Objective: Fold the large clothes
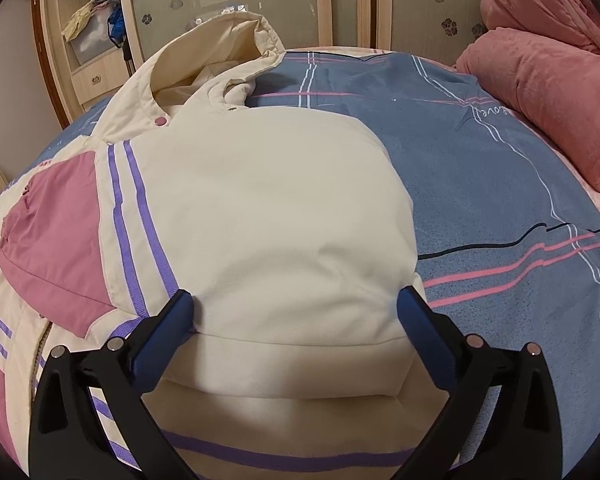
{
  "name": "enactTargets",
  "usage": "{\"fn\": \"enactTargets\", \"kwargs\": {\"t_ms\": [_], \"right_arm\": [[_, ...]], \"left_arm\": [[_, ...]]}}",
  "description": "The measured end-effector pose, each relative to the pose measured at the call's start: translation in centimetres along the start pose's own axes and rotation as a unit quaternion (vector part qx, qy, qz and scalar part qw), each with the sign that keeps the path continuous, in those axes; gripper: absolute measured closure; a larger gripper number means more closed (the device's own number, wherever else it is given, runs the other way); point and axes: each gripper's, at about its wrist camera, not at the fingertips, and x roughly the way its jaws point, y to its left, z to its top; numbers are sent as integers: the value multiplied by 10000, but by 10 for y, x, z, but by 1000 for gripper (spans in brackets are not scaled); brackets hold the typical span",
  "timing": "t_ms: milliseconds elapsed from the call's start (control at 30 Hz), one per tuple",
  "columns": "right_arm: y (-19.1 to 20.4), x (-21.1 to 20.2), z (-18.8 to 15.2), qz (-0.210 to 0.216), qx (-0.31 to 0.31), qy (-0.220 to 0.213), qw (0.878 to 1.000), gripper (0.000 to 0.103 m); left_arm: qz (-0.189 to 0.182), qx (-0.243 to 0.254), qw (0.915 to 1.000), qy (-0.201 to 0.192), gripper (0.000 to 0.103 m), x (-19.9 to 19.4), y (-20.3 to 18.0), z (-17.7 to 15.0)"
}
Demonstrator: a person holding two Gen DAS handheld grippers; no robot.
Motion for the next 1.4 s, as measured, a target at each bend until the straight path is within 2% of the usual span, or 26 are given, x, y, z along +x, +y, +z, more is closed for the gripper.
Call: {"fn": "enactTargets", "kwargs": {"t_ms": [67, 100, 133, 167, 200, 233, 367, 467, 533, 600, 667, 700, 733, 767, 800, 867, 900, 933, 1000, 1100, 1167, 1200, 1233, 1300, 1367, 1400], "right_arm": [[0, 0, 0, 3, 1, 3, 10000, 1], [0, 0, 0, 4, 0, 9, 10000, 1], [1, 1, 0, -1, -6, 15, 10000, 1], [1, 1, 1, -11, -16, 20, 10000, 1], [2, 1, 1, -26, -35, 27, 10000, 1], [2, 1, 1, -39, -45, 30, 10000, 1], [4, 2, 1, -63, -62, 34, 10000, 1], [4, 2, 1, -62, -60, 34, 10000, 1], [4, 2, 1, -61, -60, 33, 10000, 1], [4, 2, 1, -52, -54, 29, 10000, 1], [3, 2, 1, -27, -36, 25, 10000, 1], [3, 1, 1, -11, -21, 23, 10000, 1], [2, 1, 1, 3, -3, 20, 10000, 1], [1, 0, 2, 41, 33, 15, 10000, 1], [0, -1, 2, 71, 74, 7, 9999, 1], [-4, -3, 2, 132, 185, -20, 9997, 1], [-7, -5, 2, 163, 284, -47, 9995, 1], [-9, -6, 2, 193, 363, -69, 9991, 1], [-16, -8, 2, 251, 559, -99, 9981, 1], [-33, -3, 2, 405, 1069, 55, 9934, 1], [-45, 6, 1, 664, 1440, 261, 9870, 1], [-52, 8, 0, 777, 1648, 274, 9829, 1], [-55, 7, 0, 848, 1764, 251, 9803, 1], [-55, 5, 1, 893, 1822, 203, 9790, 1], [-50, 3, 1, 804, 1709, 196, 9818, 1], [-49, 3, 1, 762, 1660, 186, 9830, 1]], "left_arm": [[-86, -639, 9979, 91, 2, 14, 8, 10], [-214, -1025, 9945, -68, 2, 13, 12, 12], [-331, -1176, 9924, -164, 6, 11, 12, 14], [-353, -1095, 9931, -231, 20, 8, 7, 15], [-252, -842, 9957, -289, 60, 4, -2, 15], [-152, -388, 9986, -333, 81, -1, -18, 16], [-309, 313, 9956, -825, 88, -35, -61, 7], [-922, 917, 9865, -991, 89, -72, -104, -13], [-1394, 1420, 9762, -865, 89, -92, -135, -35], [-1921, 1914, 9604, -645, 89, -111, -165, -64], [-2364, 2841, 9287, -314, 89, -124, -209, -111], [-2424, 3192, 9160, -183, 88, -128, -222, -129], [-2464, 3706, 8955, 30, 83, -131, -238, -156], [-2473, 4321, 8667, 301, 81, -131, -256, -191], [-2464, 4636, 8501, 417, 77, -131, -264, -213], [-2372, 5164, 8205, 623, 68, -127, -277, -253], [-2257, 5293, 8150, 688, 62, -126, -277, -267], [-2148, 5374, 8124, 720, 54, -121, -277, -278], [-2090, 5412, 8116, 692, 49, -117, -274, -280], [-2204, 5321, 8136, 796, 41, -113, -268, -273], [-2296, 5347, 8106, 660, 40, -123, -266, -271], [-2287, 5343, 8121, 519, 37, -127, -267, -272], [-2273, 5283, 8171, 384, 30, -131, -266, -268], [-2258, 4809, 8465, 342, 19, -130, -264, -245], [-2351, 4227, 8726, 683, 19, -114, -259, -224], [-2353, 3808, 8894, 926, 19, -101, -254, -211]]}}
